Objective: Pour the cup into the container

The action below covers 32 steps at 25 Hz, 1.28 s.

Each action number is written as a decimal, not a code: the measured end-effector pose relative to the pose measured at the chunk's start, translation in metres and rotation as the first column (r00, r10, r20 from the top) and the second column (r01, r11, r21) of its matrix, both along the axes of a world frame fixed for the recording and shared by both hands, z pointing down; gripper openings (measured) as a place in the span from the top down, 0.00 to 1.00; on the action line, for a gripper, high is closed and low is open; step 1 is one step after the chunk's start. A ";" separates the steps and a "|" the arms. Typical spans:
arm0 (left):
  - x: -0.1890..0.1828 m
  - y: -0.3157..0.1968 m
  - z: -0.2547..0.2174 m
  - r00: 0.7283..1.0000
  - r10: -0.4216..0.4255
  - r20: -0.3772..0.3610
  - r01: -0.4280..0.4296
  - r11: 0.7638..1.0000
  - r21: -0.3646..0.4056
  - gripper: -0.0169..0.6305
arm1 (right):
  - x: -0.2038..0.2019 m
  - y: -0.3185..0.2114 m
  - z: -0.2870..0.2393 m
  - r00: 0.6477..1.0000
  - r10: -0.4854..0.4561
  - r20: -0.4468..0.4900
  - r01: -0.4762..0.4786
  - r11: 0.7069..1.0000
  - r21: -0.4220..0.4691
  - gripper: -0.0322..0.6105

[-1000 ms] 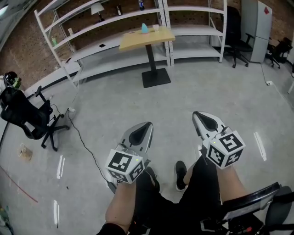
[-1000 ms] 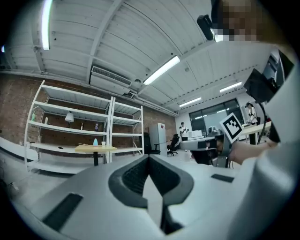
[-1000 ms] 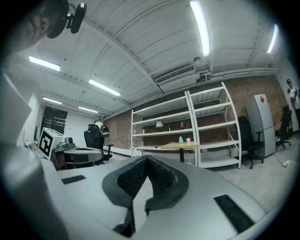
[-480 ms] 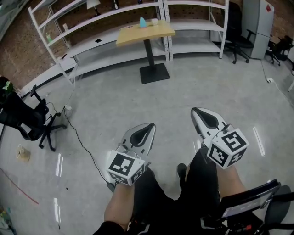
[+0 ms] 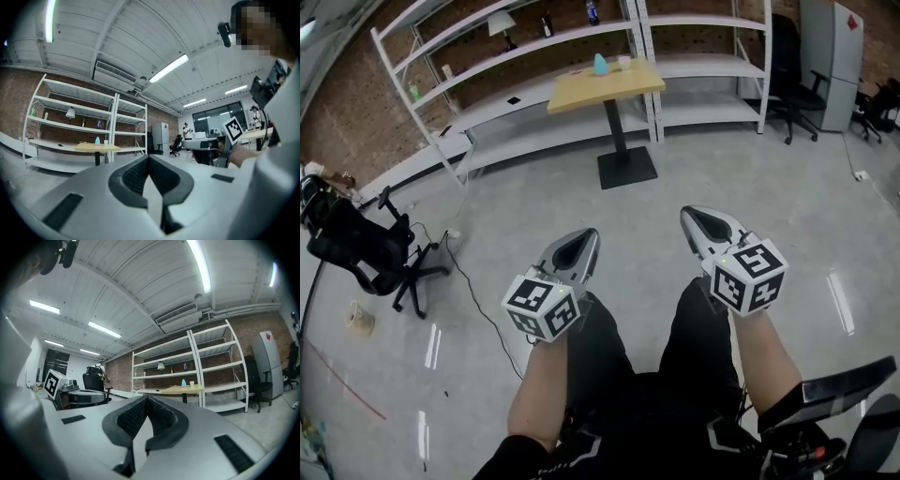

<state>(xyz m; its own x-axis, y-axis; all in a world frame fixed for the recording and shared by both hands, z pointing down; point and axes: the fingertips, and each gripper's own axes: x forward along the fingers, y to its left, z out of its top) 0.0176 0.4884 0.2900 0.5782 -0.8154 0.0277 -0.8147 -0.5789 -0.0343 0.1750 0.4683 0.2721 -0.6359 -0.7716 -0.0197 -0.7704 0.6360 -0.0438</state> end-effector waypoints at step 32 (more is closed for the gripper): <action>-0.048 -0.278 0.024 0.989 0.144 0.037 -0.144 0.989 -0.021 0.97 | -0.072 -0.265 0.010 0.996 0.068 -0.054 -0.067 0.998 0.014 0.95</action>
